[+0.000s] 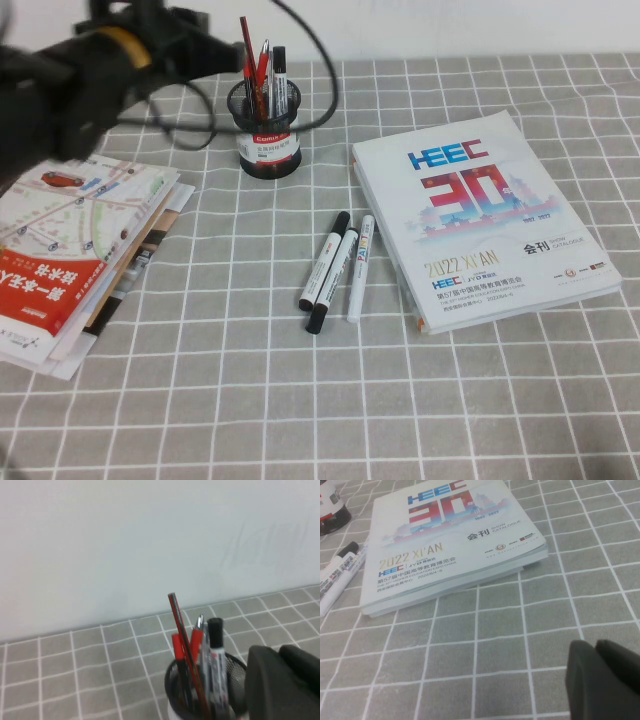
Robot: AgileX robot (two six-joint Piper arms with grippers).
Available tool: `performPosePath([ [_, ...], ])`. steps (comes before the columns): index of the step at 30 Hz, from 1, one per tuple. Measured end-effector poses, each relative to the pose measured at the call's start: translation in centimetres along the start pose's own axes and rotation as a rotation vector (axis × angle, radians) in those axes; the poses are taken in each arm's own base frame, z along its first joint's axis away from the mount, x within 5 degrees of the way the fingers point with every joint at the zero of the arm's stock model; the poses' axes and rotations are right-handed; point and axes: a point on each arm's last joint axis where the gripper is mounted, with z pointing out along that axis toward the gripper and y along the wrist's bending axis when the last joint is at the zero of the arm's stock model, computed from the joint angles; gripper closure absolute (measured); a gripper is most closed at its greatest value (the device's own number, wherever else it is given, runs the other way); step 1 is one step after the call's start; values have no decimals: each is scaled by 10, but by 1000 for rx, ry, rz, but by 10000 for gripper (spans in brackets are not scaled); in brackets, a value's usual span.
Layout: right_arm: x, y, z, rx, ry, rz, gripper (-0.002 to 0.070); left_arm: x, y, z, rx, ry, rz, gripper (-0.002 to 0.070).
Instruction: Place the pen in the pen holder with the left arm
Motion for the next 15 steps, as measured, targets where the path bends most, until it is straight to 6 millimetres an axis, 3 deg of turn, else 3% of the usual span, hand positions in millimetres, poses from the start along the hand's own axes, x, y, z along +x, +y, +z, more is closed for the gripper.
performPosePath([
  [5, 0, 0, 0, 0, 0, 0, 691, 8, 0, -69, 1, -12, 1, 675],
  [15, 0, 0, 0, 0, 0, 0, 691, 71, -4, -187, 13, -69, -31, 675],
])
